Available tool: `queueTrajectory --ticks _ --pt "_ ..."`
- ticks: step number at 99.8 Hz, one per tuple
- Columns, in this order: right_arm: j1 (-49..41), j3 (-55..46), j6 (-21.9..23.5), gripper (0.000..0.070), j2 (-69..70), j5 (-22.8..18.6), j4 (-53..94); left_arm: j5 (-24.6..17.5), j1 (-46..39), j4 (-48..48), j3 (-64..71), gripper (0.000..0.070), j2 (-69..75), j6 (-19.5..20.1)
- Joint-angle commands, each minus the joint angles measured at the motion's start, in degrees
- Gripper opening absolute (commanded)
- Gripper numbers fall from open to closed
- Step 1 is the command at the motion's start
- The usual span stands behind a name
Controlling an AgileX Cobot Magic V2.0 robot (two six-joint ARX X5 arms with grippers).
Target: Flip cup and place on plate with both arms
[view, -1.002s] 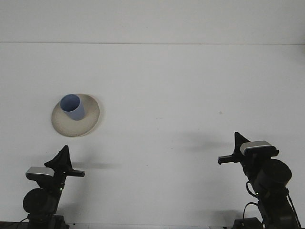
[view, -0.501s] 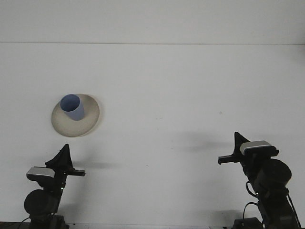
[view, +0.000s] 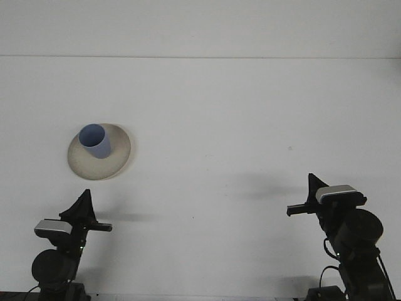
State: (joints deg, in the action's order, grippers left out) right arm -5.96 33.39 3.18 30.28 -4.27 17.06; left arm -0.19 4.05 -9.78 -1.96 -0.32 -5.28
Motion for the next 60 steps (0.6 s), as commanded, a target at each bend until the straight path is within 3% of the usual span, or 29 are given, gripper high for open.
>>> queueTrajectory --ticks 1,60 --pt "-0.09 0.35 0.02 0.0000 0.13 0.20 -0.81 -0.26 0.11 -0.61 1.14 0.0006 0.13 0.48" --pt "0.35 -3.50 0.00 0.0000 -5.92 0.20 -2.60 -0.26 0.11 -0.61 1.14 0.0006 0.13 0.48"
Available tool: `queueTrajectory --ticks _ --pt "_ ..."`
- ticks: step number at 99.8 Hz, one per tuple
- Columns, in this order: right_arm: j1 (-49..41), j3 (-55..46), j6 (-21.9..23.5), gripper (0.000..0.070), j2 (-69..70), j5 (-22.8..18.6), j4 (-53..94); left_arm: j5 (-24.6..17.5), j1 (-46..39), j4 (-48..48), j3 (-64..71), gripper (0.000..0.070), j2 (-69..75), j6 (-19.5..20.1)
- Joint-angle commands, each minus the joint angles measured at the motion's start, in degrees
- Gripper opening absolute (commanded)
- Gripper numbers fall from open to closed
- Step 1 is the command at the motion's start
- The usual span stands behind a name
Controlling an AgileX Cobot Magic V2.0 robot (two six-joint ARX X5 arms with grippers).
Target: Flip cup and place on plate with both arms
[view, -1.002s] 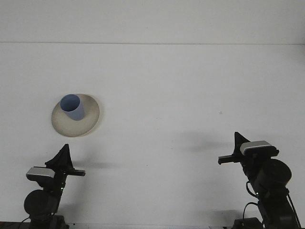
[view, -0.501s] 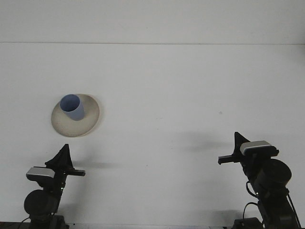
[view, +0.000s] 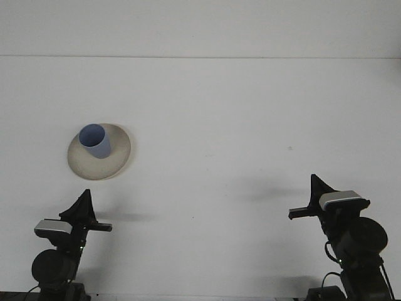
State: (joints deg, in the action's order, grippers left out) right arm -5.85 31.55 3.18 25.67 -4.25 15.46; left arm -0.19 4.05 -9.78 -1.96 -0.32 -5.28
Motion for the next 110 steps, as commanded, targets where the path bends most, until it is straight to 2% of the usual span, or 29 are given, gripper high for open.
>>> queueTrajectory --ticks 1,30,57,84,110 --pt "0.31 -2.05 0.00 0.0000 -1.68 0.17 -1.22 -0.26 0.11 -0.61 1.14 0.0006 0.13 0.48" --pt "2.10 -16.94 0.02 0.0000 -14.43 0.35 -10.84 -0.26 0.11 -0.61 1.14 0.0006 0.13 0.48" --pt "3.67 -25.66 0.04 0.0000 -24.44 2.86 -13.00 -0.26 0.11 -0.61 1.14 0.0006 0.13 0.48" --pt "4.59 -30.88 0.11 0.0000 -25.62 2.99 -19.10 -0.26 0.11 -0.61 1.14 0.0006 0.13 0.48" --pt "4.63 -30.84 0.02 0.0000 -25.62 3.19 -19.23 -0.26 0.11 -0.61 1.14 0.0006 0.13 0.48"
